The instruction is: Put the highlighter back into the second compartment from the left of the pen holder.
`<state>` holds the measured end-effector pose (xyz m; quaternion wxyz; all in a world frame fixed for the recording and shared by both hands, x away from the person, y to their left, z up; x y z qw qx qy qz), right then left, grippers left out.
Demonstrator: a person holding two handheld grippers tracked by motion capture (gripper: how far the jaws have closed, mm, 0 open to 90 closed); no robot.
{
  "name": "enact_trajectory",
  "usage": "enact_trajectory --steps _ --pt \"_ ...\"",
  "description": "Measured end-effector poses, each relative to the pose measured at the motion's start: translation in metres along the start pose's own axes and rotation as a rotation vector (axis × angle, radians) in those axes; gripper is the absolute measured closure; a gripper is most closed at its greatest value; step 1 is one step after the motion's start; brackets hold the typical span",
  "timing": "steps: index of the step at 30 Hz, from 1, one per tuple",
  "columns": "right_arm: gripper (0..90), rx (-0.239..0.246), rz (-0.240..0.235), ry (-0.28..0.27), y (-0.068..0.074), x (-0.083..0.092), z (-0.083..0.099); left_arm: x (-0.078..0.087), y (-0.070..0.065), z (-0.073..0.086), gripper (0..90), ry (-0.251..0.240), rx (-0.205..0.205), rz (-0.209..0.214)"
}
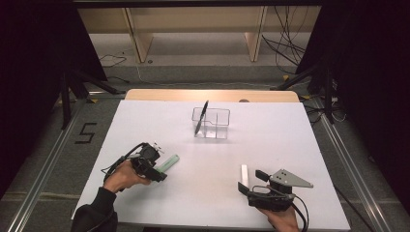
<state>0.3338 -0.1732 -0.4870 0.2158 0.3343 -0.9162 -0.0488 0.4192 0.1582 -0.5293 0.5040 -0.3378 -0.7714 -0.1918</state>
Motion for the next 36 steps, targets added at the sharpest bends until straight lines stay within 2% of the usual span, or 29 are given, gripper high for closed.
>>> enact_trajectory --steps 2,6,8,13,26,33,36 --pt "18.4 0.0 0.0 0.001 -0.0002 -0.0001 0.0002 -0.0004 0.0013 0.0014 34.5 0.016 -0.011 -0.008" --pt "18.4 0.004 -0.002 0.006 0.0004 -0.0002 0.0008 -0.0006 0.0029 0.0035 39.6 0.017 -0.001 -0.005" --pt "18.4 0.004 0.0 0.006 0.0003 -0.0005 0.0009 0.0001 0.0049 0.0059 42.2 0.033 -0.013 -0.003" --pt "18.5 0.004 0.0 0.006 0.0003 -0.0006 0.001 0.0019 0.0058 0.008 49.0 0.041 -0.011 -0.007" --pt "18.6 0.005 0.0 0.013 0.0001 -0.0015 0.0021 0.0033 0.0035 0.0102 63.0 0.049 -0.068 -0.014" --pt "18.8 0.005 -0.003 0.016 0.0005 -0.0016 0.0027 0.0033 0.0024 0.0101 66.2 0.049 -0.087 -0.016" --pt "18.8 0.004 -0.002 0.016 0.0003 -0.0021 0.0028 0.0032 0.0024 0.01 66.5 0.043 -0.074 -0.01"
Point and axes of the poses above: each handheld gripper's, and its own axes: x roughly backward along the jaws, z roughly out of its underside, y roughly to its left, the point moved 7 cm from there along -x, roughly forward along the jaws, and after that the axes turned 3 degrees about -y, right-handed, at the moved point
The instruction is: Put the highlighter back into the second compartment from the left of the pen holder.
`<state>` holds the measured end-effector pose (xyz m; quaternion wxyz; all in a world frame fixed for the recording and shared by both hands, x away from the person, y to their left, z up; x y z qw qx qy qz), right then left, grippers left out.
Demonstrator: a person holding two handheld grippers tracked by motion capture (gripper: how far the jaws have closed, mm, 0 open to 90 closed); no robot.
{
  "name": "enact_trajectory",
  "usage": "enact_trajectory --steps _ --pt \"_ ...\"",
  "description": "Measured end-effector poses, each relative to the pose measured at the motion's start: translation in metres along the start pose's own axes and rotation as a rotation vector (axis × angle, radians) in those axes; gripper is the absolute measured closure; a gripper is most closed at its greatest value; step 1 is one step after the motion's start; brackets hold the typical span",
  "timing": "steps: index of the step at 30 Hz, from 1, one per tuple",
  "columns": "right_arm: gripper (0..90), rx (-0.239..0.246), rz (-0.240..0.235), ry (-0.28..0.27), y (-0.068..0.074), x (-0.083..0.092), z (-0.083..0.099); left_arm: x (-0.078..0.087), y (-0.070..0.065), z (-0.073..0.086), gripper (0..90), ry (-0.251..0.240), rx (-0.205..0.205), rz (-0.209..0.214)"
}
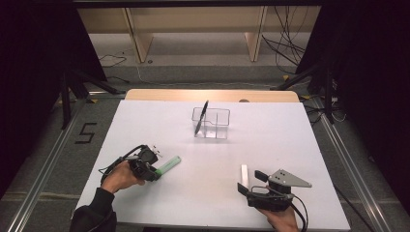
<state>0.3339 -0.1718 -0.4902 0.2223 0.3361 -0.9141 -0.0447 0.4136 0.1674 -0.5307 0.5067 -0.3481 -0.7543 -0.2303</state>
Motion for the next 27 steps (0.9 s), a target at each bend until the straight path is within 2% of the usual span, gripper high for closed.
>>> enact_trajectory --steps 4,7,10,16,21,27 --pt "18.9 0.004 -0.001 -0.003 0.0 0.0 0.0 0.001 0.001 0.0 66.7 -0.006 0.014 0.016" --pt "18.9 0.005 -0.002 -0.003 0.0 0.0 0.0 0.003 -0.002 -0.002 66.7 -0.03 0.026 0.05" --pt "18.9 0.006 -0.001 -0.006 0.001 0.0 -0.001 0.01 -0.006 -0.005 66.8 -0.044 0.014 0.046" --pt "18.7 0.028 -0.002 -0.011 0.005 0.0 -0.002 0.023 -0.023 -0.015 66.8 -0.074 -0.024 0.105" --pt "18.6 0.052 -0.004 -0.011 0.01 -0.001 -0.003 0.027 -0.04 -0.02 66.7 -0.079 -0.062 0.153" --pt "18.6 0.097 -0.015 -0.01 0.02 -0.001 -0.005 0.027 -0.056 -0.027 66.7 -0.089 -0.096 0.191"
Point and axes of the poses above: each handheld gripper's, and its own axes: x roughly backward along the jaws, z roughly out of its underside, y roughly to its left, the point moved 7 cm from there along -x, roughly forward along the jaws, and after that the axes turned 3 degrees about -y, right-handed, at the moved point
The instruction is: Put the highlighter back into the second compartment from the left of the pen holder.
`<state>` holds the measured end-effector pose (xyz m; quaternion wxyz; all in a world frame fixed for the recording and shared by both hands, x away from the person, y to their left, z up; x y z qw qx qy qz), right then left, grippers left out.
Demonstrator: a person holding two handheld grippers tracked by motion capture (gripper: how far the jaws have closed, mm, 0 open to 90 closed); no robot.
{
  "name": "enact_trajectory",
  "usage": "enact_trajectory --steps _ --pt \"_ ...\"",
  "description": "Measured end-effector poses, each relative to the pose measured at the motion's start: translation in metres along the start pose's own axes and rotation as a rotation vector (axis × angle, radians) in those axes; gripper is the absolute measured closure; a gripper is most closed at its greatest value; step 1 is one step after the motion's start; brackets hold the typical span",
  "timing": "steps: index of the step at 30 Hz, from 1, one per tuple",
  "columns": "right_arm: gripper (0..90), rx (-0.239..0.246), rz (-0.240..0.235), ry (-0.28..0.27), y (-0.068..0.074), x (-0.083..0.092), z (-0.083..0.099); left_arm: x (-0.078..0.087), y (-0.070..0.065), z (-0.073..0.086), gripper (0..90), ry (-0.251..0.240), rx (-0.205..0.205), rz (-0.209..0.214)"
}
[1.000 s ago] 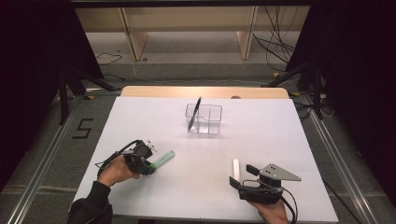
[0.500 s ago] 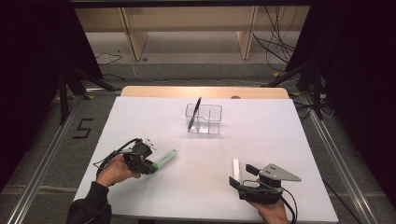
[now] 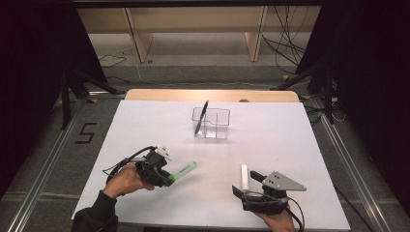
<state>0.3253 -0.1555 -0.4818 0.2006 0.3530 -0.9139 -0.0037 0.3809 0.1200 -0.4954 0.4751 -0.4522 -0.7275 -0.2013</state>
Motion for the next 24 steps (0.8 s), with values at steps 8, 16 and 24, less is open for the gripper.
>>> enact_trajectory --steps 8,16,24 --pt "18.5 0.067 -0.028 0.006 0.018 -0.005 -0.002 -0.01 -0.025 -0.011 66.7 0.007 -0.054 0.052" --pt "18.4 0.202 -0.015 0.023 0.032 -0.012 -0.002 -0.016 -0.035 -0.013 66.7 0.032 -0.073 0.078" --pt "18.5 0.281 -0.015 0.045 0.043 -0.019 0.0 -0.017 -0.039 -0.014 66.7 0.042 -0.077 0.081"
Point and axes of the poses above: each handheld gripper's, and its own axes: x roughly backward along the jaws, z roughly out of its underside, y roughly to its left, the point moved 7 cm from there along -x, roughly forward along the jaws, and after that the axes turned 3 degrees about -y, right-handed, at the moved point
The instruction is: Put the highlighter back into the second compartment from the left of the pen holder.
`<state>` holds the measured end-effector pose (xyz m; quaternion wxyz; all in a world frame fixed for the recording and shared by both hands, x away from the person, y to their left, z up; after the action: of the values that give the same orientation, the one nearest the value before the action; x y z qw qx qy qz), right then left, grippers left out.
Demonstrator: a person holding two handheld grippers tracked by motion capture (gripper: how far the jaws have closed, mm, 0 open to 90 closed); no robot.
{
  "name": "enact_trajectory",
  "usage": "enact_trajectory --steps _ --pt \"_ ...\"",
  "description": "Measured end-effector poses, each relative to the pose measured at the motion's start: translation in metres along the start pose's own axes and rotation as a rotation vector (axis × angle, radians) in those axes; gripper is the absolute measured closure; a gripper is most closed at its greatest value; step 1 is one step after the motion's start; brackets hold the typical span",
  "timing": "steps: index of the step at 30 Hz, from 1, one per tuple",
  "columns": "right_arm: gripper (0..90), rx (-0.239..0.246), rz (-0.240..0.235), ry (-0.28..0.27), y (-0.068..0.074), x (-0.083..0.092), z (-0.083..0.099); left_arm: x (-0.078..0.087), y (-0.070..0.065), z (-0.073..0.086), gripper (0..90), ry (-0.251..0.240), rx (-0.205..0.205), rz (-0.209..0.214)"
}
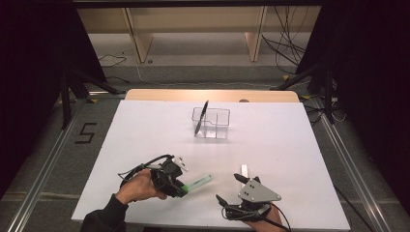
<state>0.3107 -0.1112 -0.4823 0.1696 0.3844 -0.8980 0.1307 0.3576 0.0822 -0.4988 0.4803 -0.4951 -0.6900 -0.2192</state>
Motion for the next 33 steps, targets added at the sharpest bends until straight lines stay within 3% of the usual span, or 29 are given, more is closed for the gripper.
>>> enact_trajectory --steps 14,27,33 --pt "20.0 0.227 0.03 0.038 0.021 -0.013 -0.003 -0.002 -0.008 -0.002 66.7 0.027 -0.026 0.007" --pt "25.1 0.556 0.089 0.085 0.042 -0.03 -0.005 -0.002 -0.012 -0.005 66.7 0.041 -0.042 0.006" --pt "28.3 0.656 0.101 0.099 0.053 -0.038 -0.004 -0.001 -0.014 -0.006 66.7 0.047 -0.037 0.01"
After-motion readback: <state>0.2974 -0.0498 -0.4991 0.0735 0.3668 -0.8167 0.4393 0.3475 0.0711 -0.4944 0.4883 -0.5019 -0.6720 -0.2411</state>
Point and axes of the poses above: each handheld gripper's, and its own axes: x roughly backward along the jaws, z roughly out of its underside, y roughly to its left, the point moved 7 cm from there along -x, roughly forward along the jaws, and after that the axes turned 3 degrees about -y, right-handed, at the moved point
